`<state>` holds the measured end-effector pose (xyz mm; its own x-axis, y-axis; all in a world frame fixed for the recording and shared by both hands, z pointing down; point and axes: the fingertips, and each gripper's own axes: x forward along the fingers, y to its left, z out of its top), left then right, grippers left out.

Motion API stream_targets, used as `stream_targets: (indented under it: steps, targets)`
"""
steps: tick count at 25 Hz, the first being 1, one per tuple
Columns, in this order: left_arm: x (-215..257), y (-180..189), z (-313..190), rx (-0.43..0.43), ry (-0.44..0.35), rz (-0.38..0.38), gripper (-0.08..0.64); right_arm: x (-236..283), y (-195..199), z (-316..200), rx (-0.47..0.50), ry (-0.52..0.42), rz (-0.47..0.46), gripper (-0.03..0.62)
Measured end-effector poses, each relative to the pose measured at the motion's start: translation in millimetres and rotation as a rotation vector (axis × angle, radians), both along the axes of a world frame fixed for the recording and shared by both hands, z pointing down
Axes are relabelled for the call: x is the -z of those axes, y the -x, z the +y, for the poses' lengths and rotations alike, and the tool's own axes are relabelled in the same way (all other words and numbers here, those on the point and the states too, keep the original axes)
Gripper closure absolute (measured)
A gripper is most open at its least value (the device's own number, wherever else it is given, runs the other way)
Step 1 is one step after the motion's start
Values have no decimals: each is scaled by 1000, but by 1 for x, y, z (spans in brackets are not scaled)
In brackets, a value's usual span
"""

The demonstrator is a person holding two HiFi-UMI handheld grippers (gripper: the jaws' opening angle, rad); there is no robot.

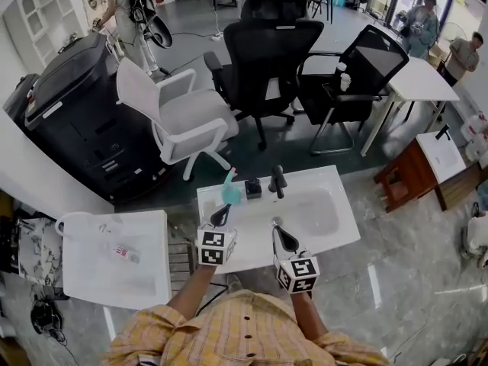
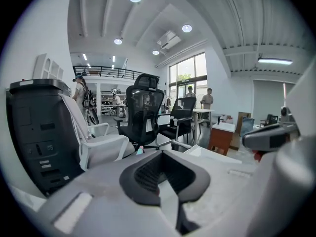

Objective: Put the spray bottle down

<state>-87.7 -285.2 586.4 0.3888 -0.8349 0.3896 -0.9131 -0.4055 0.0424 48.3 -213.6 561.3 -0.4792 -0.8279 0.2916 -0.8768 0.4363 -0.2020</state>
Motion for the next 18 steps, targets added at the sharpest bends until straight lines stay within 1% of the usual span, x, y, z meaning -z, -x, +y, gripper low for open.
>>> stream_targets:
  steps: [11,18]
  targets:
    - [12,-6,53,27,-37,60,560,7,-7,15,-30,-17,-3,592]
    - [12,-5,77,45,-50,67,560,12,-6,20,-30,-40,1,592]
